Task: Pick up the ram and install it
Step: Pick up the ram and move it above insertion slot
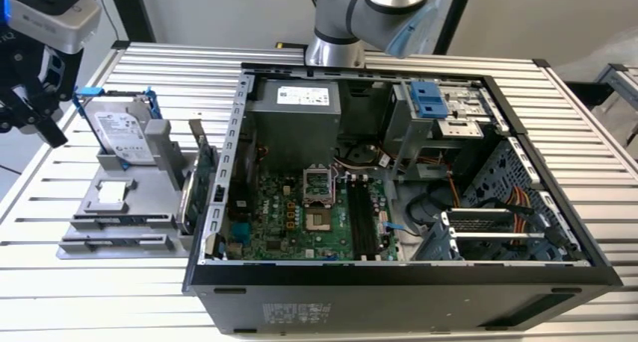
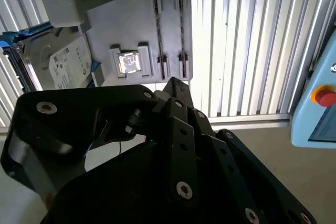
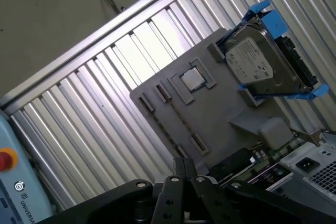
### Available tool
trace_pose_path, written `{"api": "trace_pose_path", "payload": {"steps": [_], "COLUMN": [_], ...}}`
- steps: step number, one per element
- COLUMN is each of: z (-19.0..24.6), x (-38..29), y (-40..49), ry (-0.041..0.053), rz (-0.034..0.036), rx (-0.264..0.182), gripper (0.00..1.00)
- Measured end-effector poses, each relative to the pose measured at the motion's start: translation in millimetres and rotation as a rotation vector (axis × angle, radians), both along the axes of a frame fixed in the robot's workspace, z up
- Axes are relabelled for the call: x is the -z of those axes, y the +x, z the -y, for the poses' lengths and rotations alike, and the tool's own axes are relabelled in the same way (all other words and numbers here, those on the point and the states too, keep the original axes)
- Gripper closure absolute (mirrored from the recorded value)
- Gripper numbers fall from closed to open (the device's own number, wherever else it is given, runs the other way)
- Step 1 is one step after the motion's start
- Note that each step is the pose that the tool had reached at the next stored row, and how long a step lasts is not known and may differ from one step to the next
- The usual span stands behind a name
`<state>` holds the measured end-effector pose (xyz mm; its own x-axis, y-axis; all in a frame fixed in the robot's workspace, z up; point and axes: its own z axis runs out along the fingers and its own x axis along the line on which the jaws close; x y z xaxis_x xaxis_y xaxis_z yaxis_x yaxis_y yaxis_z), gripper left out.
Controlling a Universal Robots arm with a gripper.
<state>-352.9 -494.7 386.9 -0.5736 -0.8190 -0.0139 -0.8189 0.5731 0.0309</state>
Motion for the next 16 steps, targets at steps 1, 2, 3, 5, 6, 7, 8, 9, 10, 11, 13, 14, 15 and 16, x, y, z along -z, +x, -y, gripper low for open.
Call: {"api": "trace_pose_path", "payload": {"steps": [1,2,3,5,6,7,8,9,10,11,13,14,15,16], "z": [0.0,0.0,0.0,0.0,0.0,0.0,0.0,0.0,0.0,0.0,0.0,0.0,0.0,0.0], "x": [0.0,0.0,0.0,0.0,0.0,0.0,0.0,0.0,0.0,0.0,0.0,0.0,0.0,0.0], "y": [0.0,0.0,0.0,0.0,0.0,0.0,0.0,0.0,0.0,0.0,0.0,0.0,0.0,0.0], "ry": [0.0000,0.0000,0.0000,0.0001,0.0000,0.0000,0.0000,0.0000,0.0000,0.0000,0.0001,0.0001,0.0002,0.0002], "rz": [0.0010,0.0021,0.0032,0.0053,0.0063,0.0073,0.0082,0.0091,0.0099,0.0105,0.0118,0.0121,0.0124,0.0124], "rx": [-0.004,-0.009,-0.014,-0.023,-0.027,-0.032,-0.036,-0.041,-0.046,-0.051,-0.062,-0.070,-0.078,-0.087], "gripper": [1.00,1.00,1.00,1.00,1.00,1.00,1.00,1.00,1.00,1.00,1.00,1.00,1.00,1.00]}}
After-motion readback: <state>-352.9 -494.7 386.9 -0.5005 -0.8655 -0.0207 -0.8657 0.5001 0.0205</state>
